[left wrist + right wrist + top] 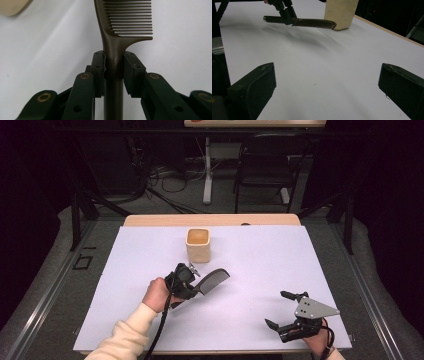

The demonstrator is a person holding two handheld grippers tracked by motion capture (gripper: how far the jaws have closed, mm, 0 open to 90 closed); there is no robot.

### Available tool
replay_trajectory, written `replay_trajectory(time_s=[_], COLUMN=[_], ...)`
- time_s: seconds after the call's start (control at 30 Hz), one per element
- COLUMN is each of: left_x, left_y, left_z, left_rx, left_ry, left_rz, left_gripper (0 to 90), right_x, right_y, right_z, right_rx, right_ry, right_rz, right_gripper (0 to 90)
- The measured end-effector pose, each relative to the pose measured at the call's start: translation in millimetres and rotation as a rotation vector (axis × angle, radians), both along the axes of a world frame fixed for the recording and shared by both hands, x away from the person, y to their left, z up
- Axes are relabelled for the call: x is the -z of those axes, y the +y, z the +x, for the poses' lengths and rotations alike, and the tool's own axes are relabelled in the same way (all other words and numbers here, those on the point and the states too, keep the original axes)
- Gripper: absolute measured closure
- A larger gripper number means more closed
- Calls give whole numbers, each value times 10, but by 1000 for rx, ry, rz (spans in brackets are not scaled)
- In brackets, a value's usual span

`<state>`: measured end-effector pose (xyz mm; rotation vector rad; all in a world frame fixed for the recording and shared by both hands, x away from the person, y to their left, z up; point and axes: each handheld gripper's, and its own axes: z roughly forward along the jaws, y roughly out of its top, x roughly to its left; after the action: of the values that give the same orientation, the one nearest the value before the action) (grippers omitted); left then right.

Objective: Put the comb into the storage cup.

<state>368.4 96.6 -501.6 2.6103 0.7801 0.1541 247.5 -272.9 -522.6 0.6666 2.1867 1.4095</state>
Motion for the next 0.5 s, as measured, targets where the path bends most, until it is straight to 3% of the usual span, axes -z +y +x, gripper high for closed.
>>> replay_trajectory(time_s=[0.17, 0.5], left_x=[-25, -50], left_y=[67, 173], left_z=[-19, -44], left_rx=[-17, -34], left_ry=[-17, -49], left_rz=[-63, -137], left_gripper=[724, 725], right_x=[-1, -2], right_y=[2, 4], right_z=[-3, -2], right_rx=[-4, 0], right_ry=[-2, -3], right_rz=[2, -2], right_gripper=[8, 7])
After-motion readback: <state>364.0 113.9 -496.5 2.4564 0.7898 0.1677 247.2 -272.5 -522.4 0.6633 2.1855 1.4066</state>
